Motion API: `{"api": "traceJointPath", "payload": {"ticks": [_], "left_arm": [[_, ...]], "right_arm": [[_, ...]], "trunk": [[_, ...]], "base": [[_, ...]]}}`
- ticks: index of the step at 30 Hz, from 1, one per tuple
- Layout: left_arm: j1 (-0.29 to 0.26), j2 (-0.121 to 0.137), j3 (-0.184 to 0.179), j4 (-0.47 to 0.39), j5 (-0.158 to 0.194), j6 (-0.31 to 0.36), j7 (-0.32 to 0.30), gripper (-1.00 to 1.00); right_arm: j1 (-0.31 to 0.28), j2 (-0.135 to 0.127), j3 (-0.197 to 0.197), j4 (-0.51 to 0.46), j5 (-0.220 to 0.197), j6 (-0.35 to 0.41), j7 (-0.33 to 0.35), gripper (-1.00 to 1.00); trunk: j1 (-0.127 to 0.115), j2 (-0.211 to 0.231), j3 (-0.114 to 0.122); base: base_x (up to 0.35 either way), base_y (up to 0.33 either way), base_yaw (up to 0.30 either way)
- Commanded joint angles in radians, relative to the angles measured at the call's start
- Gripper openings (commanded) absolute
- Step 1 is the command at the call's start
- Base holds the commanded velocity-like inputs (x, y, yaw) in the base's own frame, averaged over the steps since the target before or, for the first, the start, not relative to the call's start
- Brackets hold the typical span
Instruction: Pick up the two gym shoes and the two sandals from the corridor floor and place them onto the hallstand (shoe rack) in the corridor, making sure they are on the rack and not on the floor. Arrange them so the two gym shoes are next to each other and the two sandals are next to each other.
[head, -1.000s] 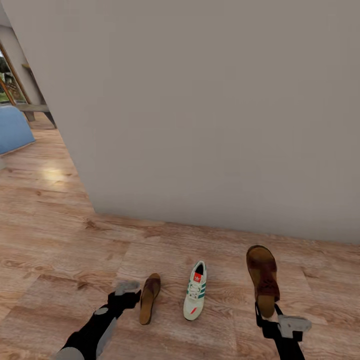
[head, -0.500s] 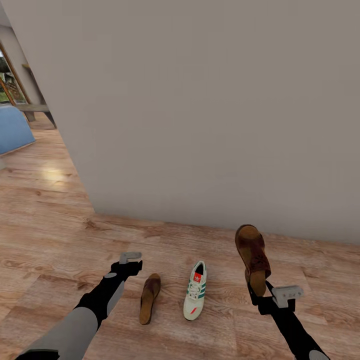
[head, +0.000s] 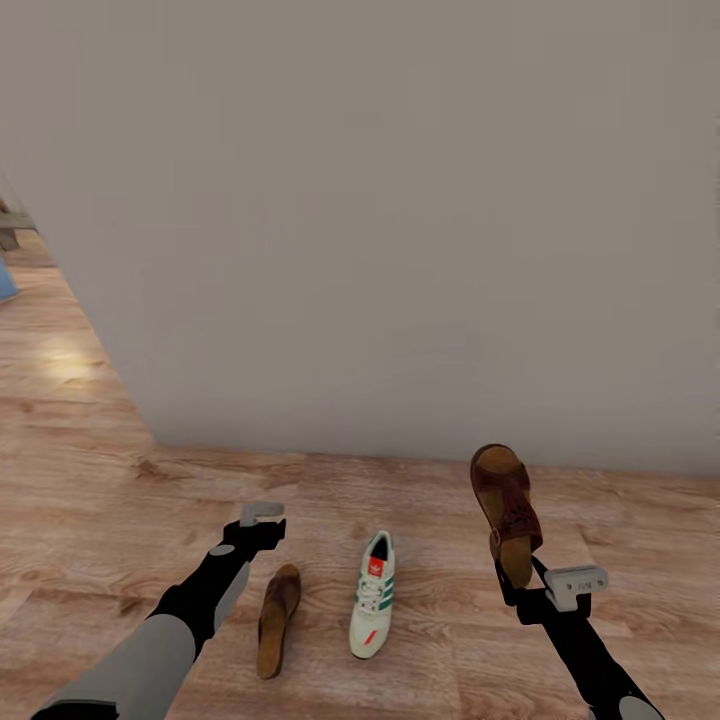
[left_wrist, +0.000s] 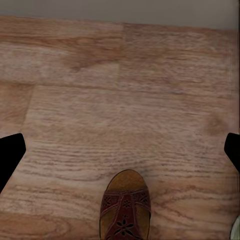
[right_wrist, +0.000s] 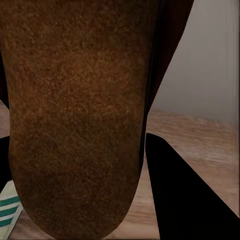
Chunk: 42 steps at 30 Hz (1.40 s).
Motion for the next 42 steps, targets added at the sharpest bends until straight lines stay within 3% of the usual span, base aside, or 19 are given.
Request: {"api": "traceJointPath", "payload": {"ticks": [1, 8, 26, 31, 37, 42], "left_arm": [[0.0, 0.001, -0.003, -0.003, 0.003, 0.006, 0.005, 1.0], [0.002, 0.009, -0.005, 0.002, 0.003, 0.006, 0.005, 1.0], [0.003, 0.012, -0.007, 0.008, -0.001, 0.003, 0.006, 1.0], [0.004, 0.013, -0.007, 0.011, -0.003, -0.008, 0.012, 1.0], [0.03, 0.013, -0.007, 0.016, -0.001, -0.084, 0.013, 1.0], [0.037, 0.012, -0.008, 0.015, 0.0, -0.098, 0.01, 1.0]], "right_arm": [[0.0, 0.0, -0.002, -0.001, 0.007, -0.003, 0.004, -1.0], [0.0, 0.0, -0.002, -0.002, 0.007, -0.003, 0.004, -1.0], [0.0, 0.004, -0.001, -0.002, 0.007, -0.003, 0.003, -1.0], [0.0, 0.003, -0.002, -0.002, 0.007, -0.003, 0.003, -1.0], [0.0, 0.003, -0.002, -0.002, 0.007, -0.004, 0.003, -1.0], [0.0, 0.003, -0.002, -0.002, 0.007, -0.004, 0.003, -1.0]], "trunk": [[0.0, 0.0, -0.001], [0.015, -0.028, -0.014], [0.084, -0.154, -0.096], [0.086, -0.155, -0.124], [0.089, -0.157, -0.156], [0.091, -0.158, -0.184]], "base": [[0.005, 0.0, -0.093], [0.002, 0.0, -0.029], [0.0, 0.0, -0.001], [0.0, 0.0, 0.0], [0.0, 0.0, 0.0], [0.0, 0.0, 0.0]]}}
